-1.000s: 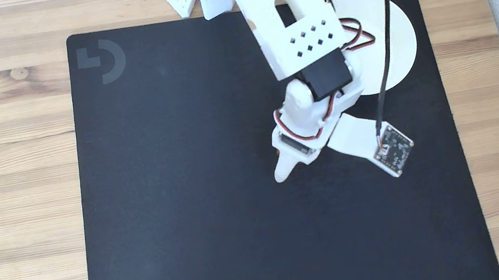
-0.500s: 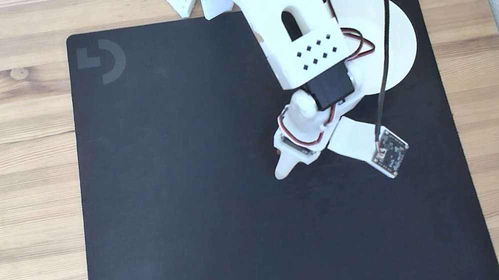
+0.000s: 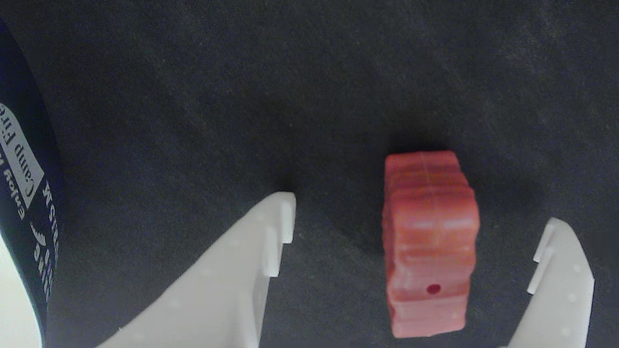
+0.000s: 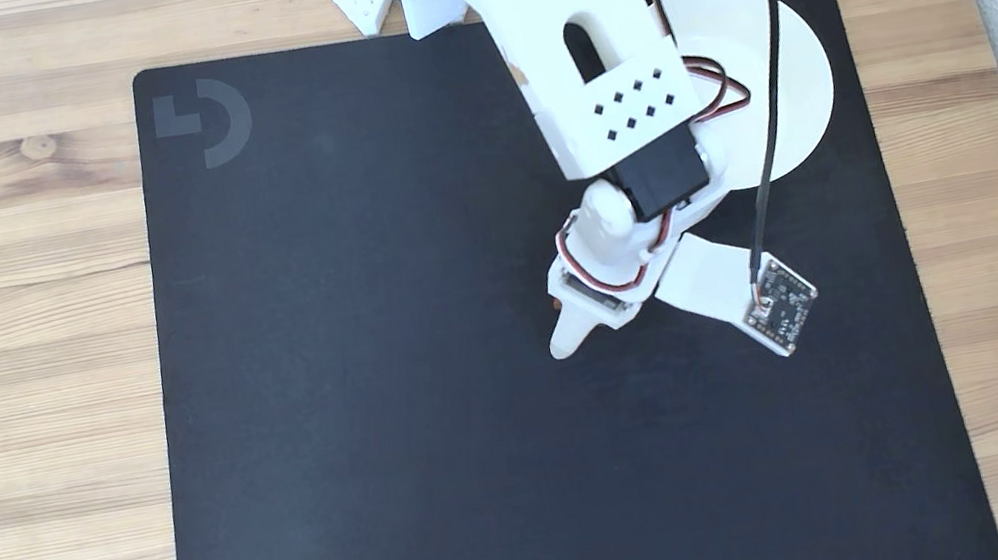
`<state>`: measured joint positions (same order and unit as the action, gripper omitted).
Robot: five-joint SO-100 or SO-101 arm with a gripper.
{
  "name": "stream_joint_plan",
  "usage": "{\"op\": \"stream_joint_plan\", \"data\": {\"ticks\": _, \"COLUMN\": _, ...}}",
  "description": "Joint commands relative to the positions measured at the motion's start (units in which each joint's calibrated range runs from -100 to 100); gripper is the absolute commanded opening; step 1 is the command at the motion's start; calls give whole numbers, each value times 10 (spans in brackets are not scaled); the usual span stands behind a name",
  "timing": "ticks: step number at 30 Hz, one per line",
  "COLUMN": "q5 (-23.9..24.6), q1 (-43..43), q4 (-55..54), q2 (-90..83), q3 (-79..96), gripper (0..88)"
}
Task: Pick up the toy and place it on the plate
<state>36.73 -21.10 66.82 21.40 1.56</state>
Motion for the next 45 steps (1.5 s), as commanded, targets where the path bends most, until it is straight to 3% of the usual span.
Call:
{"op": "stream_joint_plan", "data": {"ticks": 1, "q5": 5, "q1": 6, "q4": -6, "q2": 2, "q3": -6, "gripper": 211}}
{"op": "stream_joint_plan", "data": {"ticks": 5, "q5": 6, "q1": 17, "q4": -6, "q2": 2, "q3": -6, "gripper": 16}}
{"op": "stream_joint_plan", "data": {"ticks": 25, "q5": 2, "q1": 14, "q4": -6, "q2": -11, "q3": -50, "gripper": 23}}
{"op": "stream_joint_plan", "data": {"ticks": 45, "q5": 3, "q1": -71, "q4": -6, "q2": -240, "q3": -64, "gripper": 24}}
